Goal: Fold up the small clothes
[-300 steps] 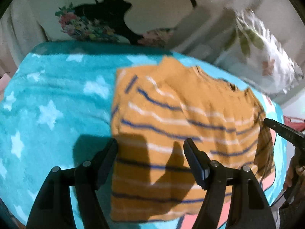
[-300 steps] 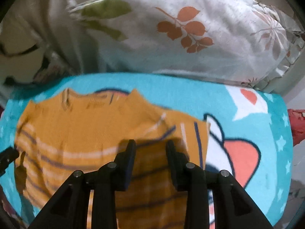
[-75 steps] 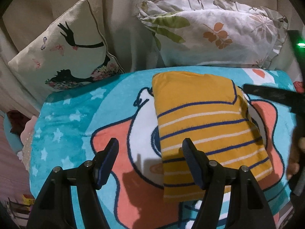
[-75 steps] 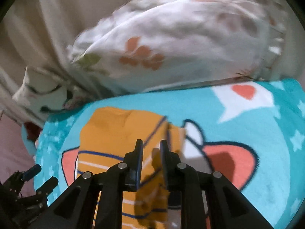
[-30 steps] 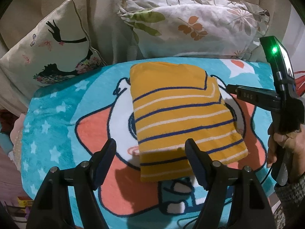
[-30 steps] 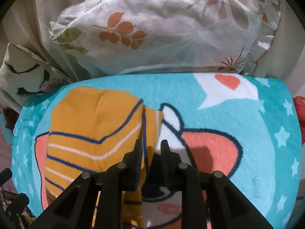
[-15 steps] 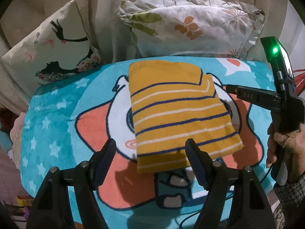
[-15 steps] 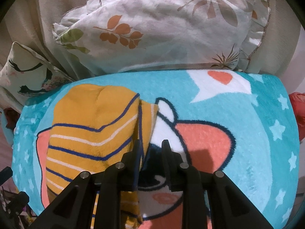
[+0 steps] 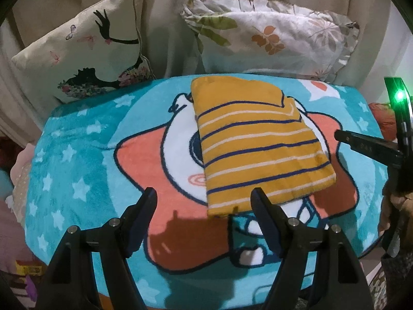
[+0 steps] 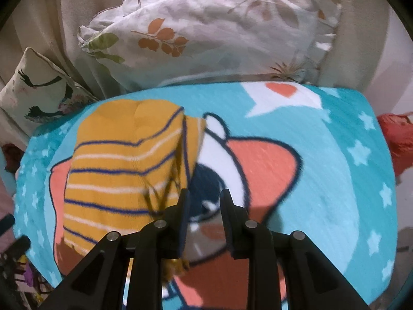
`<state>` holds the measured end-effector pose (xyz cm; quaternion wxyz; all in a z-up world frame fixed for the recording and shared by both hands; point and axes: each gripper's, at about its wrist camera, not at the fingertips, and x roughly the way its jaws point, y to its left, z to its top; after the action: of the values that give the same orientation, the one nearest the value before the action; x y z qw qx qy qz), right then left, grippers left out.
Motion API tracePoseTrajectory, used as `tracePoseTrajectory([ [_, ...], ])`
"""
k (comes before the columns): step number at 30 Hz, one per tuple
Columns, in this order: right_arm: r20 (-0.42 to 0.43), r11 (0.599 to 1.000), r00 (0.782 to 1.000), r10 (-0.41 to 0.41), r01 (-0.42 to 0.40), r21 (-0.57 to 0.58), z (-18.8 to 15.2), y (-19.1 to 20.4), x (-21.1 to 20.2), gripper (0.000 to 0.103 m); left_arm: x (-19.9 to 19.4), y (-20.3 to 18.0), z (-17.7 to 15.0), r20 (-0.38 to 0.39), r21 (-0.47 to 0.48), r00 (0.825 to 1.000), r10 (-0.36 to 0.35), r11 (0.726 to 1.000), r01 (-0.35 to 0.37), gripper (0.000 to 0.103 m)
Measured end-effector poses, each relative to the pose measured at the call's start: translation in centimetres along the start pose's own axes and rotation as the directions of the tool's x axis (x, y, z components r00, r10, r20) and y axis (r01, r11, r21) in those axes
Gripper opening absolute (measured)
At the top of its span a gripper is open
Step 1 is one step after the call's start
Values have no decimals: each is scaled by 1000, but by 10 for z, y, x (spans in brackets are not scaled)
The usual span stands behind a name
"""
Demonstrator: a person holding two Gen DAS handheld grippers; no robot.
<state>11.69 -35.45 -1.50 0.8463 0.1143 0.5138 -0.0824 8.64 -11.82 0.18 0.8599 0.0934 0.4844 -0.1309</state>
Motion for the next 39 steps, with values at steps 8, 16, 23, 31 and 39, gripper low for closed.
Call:
tracePoseTrajectory([
  [8, 36, 993, 993, -109, 107, 46, -33, 5, -48, 34, -28, 31, -24, 61, 16, 997, -57, 998, 56, 74],
  [16, 51, 990, 990, -134, 132, 48, -75, 39, -76, 41, -66, 61, -56, 159, 14, 981, -114, 993, 114, 81],
  [23, 39, 992, 991, -125, 124, 35, -101, 72, -82, 41, -73, 86, -73, 159, -16, 986, -47, 999, 50, 82],
  [31, 33, 992, 991, -128, 128, 4, -113, 101, -81, 44, -75, 109, -87, 161, -30, 984, 72, 997, -68, 82],
  [39, 19, 993, 994, -111, 111, -38, -116, 132, -74, 45, -66, 128, -94, 105, -52, 992, 75, 996, -70, 82],
])
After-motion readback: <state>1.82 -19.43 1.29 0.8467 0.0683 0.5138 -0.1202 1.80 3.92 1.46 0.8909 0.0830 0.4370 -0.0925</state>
